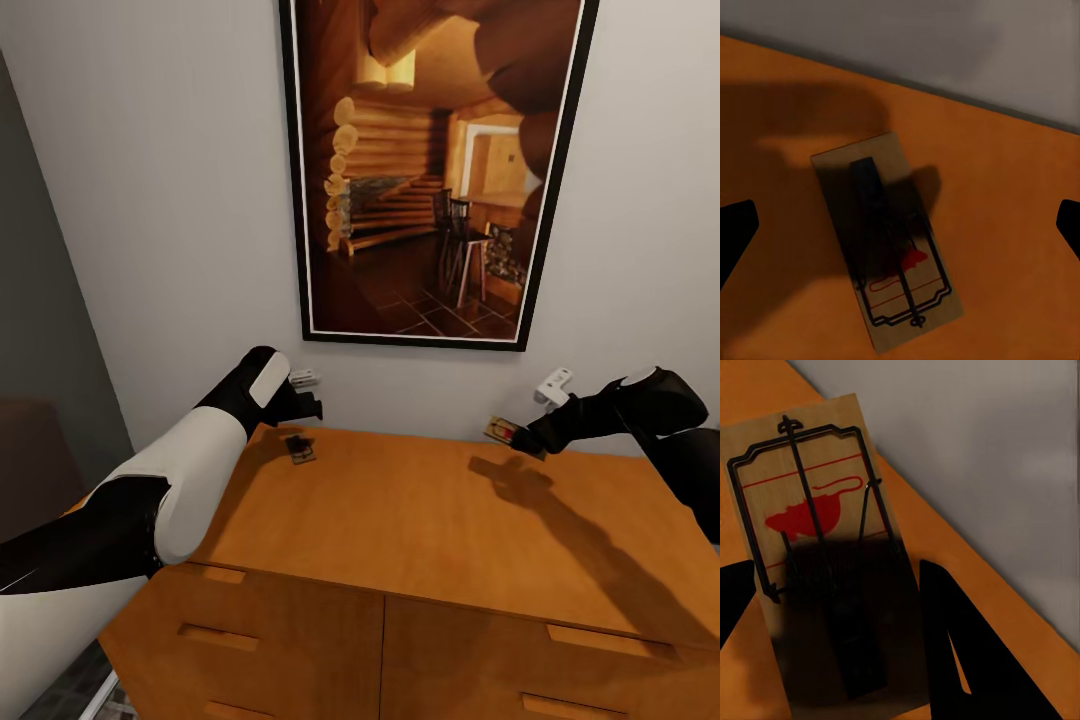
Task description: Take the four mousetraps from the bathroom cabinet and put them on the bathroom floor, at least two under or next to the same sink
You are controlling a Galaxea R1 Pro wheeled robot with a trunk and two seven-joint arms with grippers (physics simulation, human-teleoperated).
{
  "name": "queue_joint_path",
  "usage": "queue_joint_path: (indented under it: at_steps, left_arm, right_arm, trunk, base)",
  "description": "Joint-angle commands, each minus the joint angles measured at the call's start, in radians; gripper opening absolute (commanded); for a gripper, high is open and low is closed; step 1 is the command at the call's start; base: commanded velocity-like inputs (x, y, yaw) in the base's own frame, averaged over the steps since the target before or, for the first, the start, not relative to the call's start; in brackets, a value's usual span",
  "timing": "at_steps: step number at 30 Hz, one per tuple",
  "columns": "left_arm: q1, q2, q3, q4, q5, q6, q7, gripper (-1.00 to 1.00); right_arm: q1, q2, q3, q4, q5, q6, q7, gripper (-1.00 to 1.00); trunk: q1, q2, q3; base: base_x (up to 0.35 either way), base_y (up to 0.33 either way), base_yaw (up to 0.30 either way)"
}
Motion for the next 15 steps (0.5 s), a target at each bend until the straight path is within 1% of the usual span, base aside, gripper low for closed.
queue_joint_path:
  at_steps: [1, 4, 5, 9, 12, 15]
  left_arm:
    - [-0.001, -0.001, 0.005, -0.001, 0.007, 0.003, 0.009, 1.0]
    - [-0.001, -0.001, 0.005, -0.001, 0.007, 0.003, 0.009, 1.0]
    - [-0.001, -0.001, 0.005, -0.001, 0.007, 0.003, 0.009, 1.0]
    - [-0.001, -0.001, 0.005, -0.001, 0.007, 0.003, 0.009, 1.0]
    - [-0.001, -0.001, 0.005, -0.001, 0.007, 0.003, 0.009, 1.0]
    - [-0.001, -0.001, 0.005, -0.001, 0.007, 0.003, 0.009, 1.0]
  right_arm:
    - [-0.001, 0.001, -0.01, 0.015, 0.008, 0.007, 0.005, -1.0]
    - [0.0, 0.004, -0.034, 0.056, 0.008, 0.007, 0.004, -1.0]
    - [0.0, 0.006, -0.048, 0.085, 0.01, 0.007, 0.004, -1.0]
    - [0.0, 0.014, -0.067, 0.129, 0.016, 0.007, 0.005, -1.0]
    - [0.0, 0.018, -0.07, 0.137, 0.018, 0.007, 0.005, -1.0]
    - [0.0, 0.021, -0.068, 0.123, 0.019, 0.007, 0.006, -1.0]
  trunk:
    - [0.0, -0.001, -0.001]
    - [0.0, -0.001, -0.001]
    - [0.0, -0.001, -0.001]
    - [0.0, -0.001, -0.001]
    - [0.0, -0.001, -0.001]
    - [0.0, -0.001, -0.001]
  base:
    - [0.0, 0.0, 0.0]
    - [0.0, 0.0, 0.0]
    - [0.0, 0.0, 0.0]
    - [0.0, 0.0, 0.0]
    - [0.0, 0.0, 0.0]
    - [0.0, 0.0, 0.0]
